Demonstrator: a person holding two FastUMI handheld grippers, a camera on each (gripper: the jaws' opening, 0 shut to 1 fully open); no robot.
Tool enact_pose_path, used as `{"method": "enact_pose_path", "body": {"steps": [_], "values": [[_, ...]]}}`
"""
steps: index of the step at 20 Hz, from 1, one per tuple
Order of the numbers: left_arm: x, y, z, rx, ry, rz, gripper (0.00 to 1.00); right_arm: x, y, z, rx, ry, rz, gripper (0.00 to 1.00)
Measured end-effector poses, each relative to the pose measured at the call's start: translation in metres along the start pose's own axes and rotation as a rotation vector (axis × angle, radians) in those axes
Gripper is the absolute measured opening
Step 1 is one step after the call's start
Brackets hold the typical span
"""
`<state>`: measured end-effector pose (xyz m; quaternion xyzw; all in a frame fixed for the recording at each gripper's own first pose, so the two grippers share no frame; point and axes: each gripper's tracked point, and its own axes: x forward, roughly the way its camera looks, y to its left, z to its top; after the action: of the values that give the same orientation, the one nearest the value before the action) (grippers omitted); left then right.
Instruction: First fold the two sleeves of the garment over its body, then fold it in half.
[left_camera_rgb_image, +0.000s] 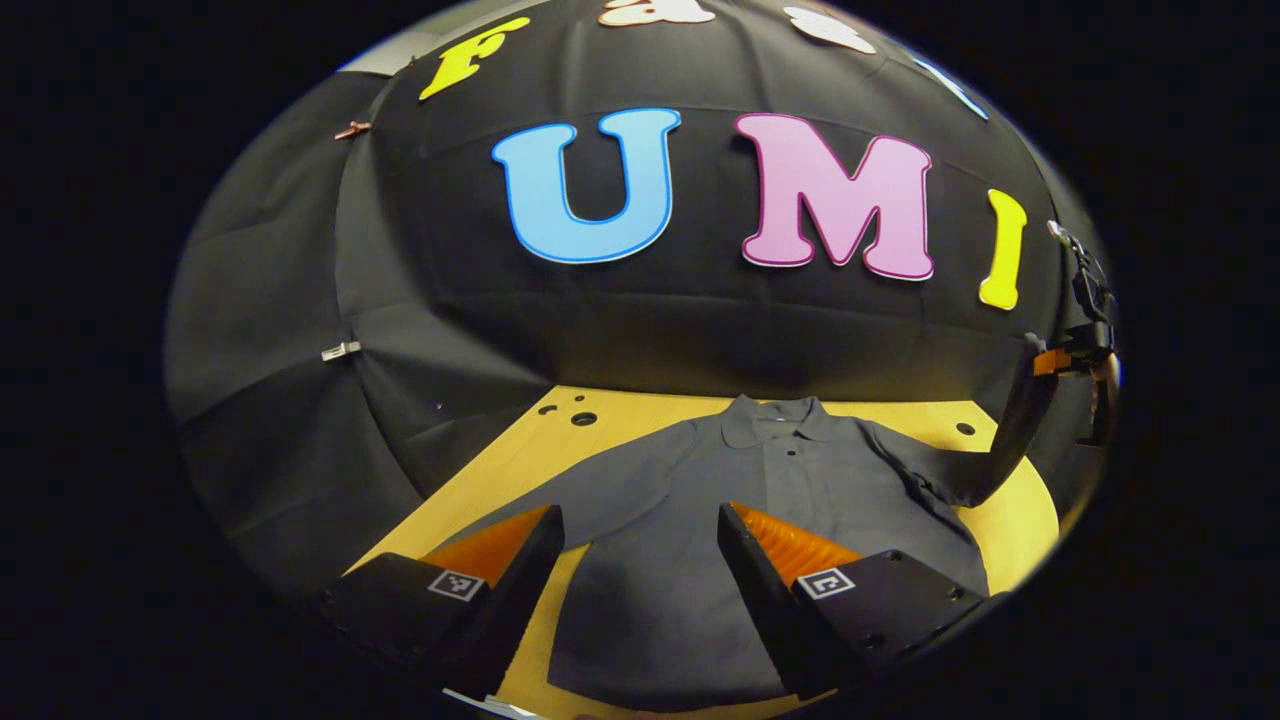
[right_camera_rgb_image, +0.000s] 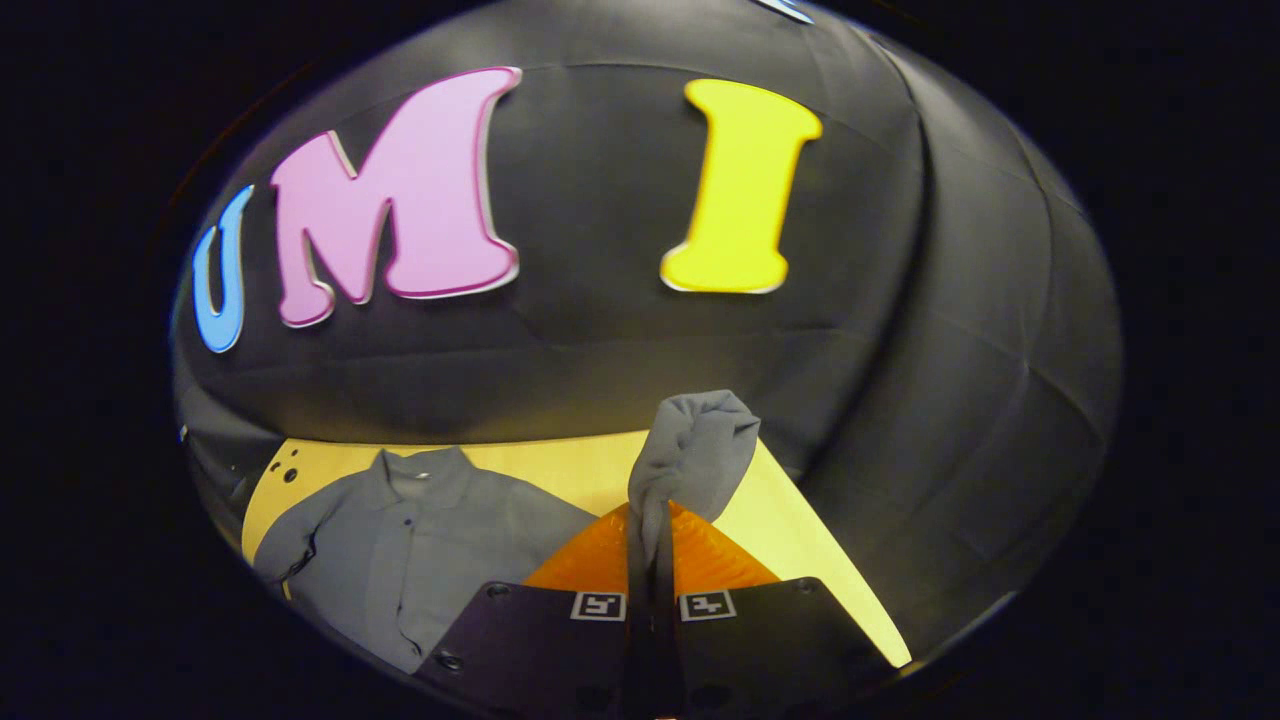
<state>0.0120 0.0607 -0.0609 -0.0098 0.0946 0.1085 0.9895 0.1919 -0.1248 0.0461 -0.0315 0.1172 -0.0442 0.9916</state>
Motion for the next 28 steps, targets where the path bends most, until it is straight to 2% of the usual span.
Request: {"method": "enact_pose_path", "body": {"steps": [7, 11, 22, 25, 26, 27, 28], "values": [[0.000, 0.042, -0.013, -0.057, 0.020, 0.067, 0.98, 0.007, 0.126, 0.018, -0.092, -0.015, 0.172, 0.05], [0.001, 0.067, -0.020, -0.089, 0.041, 0.111, 0.98, 0.011, 0.190, 0.014, -0.134, 0.000, 0.258, 0.05], [-0.009, 0.127, -0.043, -0.113, 0.093, 0.220, 0.98, 0.012, 0.346, -0.052, -0.219, 0.117, 0.478, 0.05], [-0.013, 0.147, -0.055, -0.157, 0.111, 0.271, 0.98, 0.011, 0.384, -0.070, -0.232, 0.143, 0.517, 0.05], [-0.014, 0.152, -0.057, -0.179, 0.117, 0.285, 0.98, 0.010, 0.398, -0.076, -0.230, 0.153, 0.528, 0.00], [-0.015, 0.157, -0.065, -0.200, 0.122, 0.298, 0.98, 0.011, 0.411, -0.082, -0.226, 0.161, 0.542, 0.05], [-0.017, 0.162, -0.068, -0.212, 0.127, 0.312, 0.98, 0.010, 0.423, -0.089, -0.224, 0.174, 0.552, 0.05]]}}
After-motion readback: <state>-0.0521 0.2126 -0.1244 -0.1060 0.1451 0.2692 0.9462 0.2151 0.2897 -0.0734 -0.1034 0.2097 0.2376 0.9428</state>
